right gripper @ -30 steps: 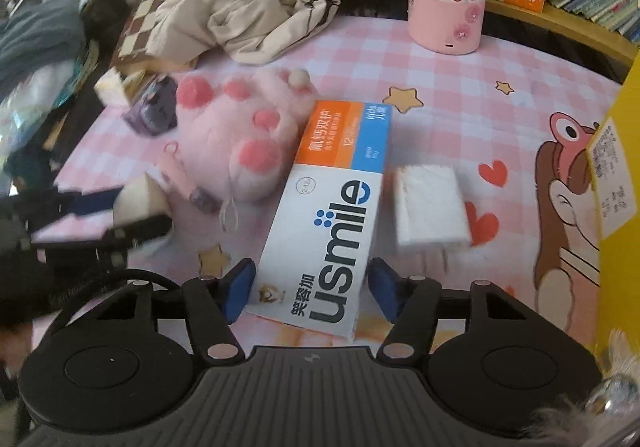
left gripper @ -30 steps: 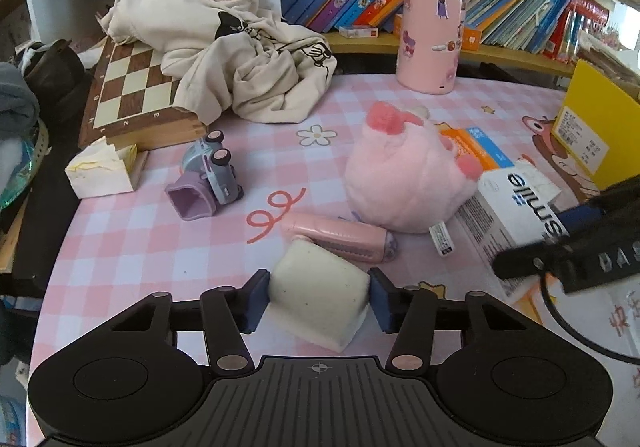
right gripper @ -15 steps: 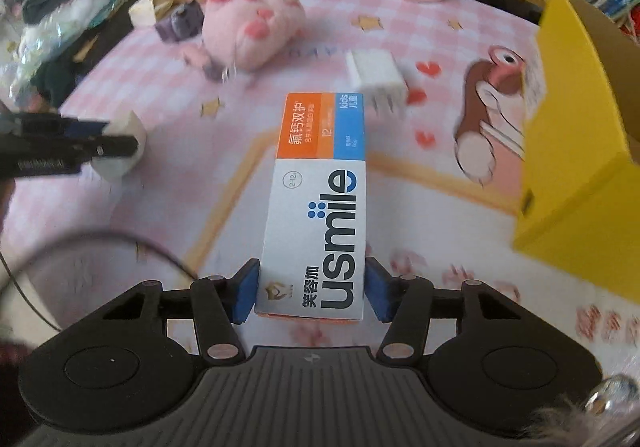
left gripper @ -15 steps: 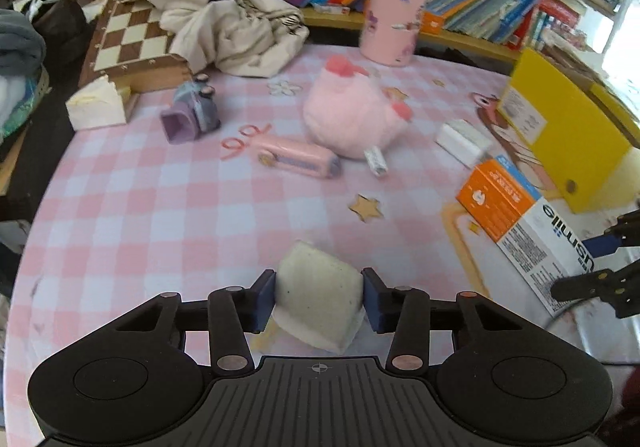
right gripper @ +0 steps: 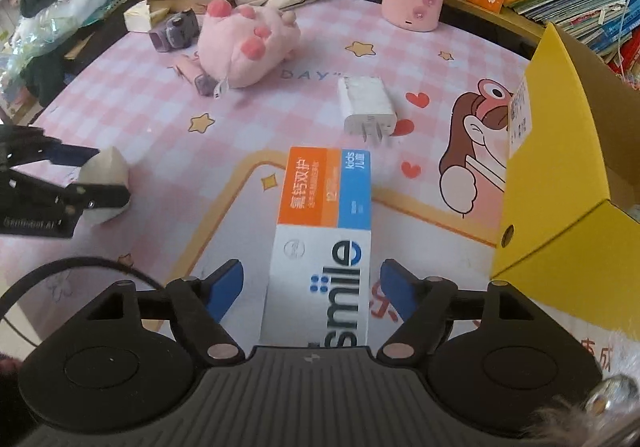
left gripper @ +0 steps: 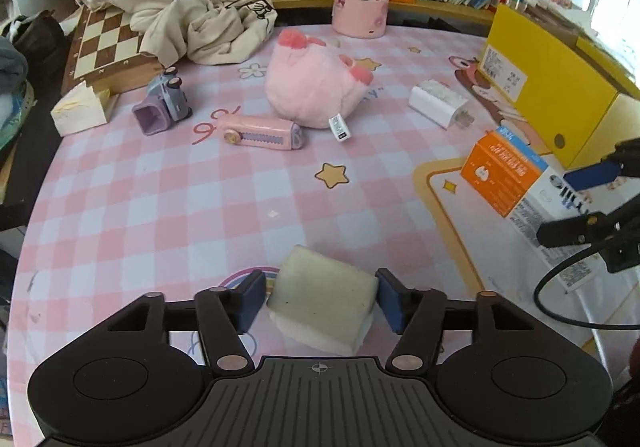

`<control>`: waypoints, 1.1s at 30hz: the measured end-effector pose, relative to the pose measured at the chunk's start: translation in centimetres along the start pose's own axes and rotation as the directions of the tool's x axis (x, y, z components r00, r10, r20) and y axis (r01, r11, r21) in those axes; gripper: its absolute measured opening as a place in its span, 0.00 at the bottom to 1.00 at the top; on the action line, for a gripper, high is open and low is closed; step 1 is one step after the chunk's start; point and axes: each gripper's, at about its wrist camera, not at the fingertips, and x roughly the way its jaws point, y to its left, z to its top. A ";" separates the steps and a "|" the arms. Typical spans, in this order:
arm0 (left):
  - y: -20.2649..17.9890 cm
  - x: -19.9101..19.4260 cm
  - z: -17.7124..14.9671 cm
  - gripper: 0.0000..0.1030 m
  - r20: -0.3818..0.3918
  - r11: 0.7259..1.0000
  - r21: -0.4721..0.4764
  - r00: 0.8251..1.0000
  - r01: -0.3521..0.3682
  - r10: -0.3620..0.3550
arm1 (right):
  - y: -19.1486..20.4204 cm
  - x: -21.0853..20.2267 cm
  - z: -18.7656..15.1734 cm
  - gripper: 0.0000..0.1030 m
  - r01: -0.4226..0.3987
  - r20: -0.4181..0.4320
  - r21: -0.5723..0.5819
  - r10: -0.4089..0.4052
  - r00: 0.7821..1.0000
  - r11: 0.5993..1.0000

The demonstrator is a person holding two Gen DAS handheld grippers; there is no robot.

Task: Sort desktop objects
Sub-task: 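Carry the toothpaste box and foam block with both tools over the yellow box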

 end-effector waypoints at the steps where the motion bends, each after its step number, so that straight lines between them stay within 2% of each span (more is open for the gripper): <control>1: 0.0 0.1 -0.1 0.62 -0.001 1.000 -0.002 1.000 0.001 -0.001 | -0.1 0.3 0.0 0.72 0.002 -0.008 0.005 -0.002 1.000 1.000; 3: -0.1 0.3 -0.2 0.62 -0.006 1.000 -0.007 1.000 0.001 -0.001 | -0.2 1.0 0.0 0.67 0.007 -0.023 0.015 -0.006 1.000 1.000; 5: 0.0 0.6 -0.4 0.62 -0.007 1.000 -0.012 1.000 0.002 -0.002 | -0.4 1.4 0.0 0.56 0.014 -0.037 0.022 -0.013 0.999 1.000; 6: 0.0 0.6 -0.4 0.62 -0.003 1.000 -0.013 1.000 0.002 -0.002 | -0.5 1.6 0.0 0.54 0.015 -0.039 0.029 -0.014 0.999 0.999; 12: -0.4 0.9 -0.4 0.60 0.019 1.000 0.008 1.000 -0.005 0.005 | -0.9 2.3 0.1 0.52 -0.003 -0.049 0.060 0.006 0.999 0.998; 17: -0.9 1.0 -0.5 0.52 0.042 1.000 0.029 0.999 -0.013 0.012 | -0.5 2.2 0.1 0.50 0.006 -0.049 0.052 -0.003 0.999 0.999; 21: 0.0 0.3 -0.4 0.44 0.042 0.998 -0.051 0.999 0.029 -0.026 | -0.2 2.0 0.1 0.48 0.003 -0.047 0.054 0.000 0.999 0.999; 26: 1.0 -1.2 -0.4 0.42 0.082 0.985 -0.146 0.994 0.089 -0.078 | 0.1 0.4 0.1 0.48 -0.030 -0.022 0.080 0.032 0.999 0.996; 33: 0.5 -3.6 0.4 0.41 0.160 0.979 -0.142 0.980 0.144 -0.121 | 0.3 -2.2 0.0 0.48 -0.051 0.006 0.100 0.051 0.999 0.994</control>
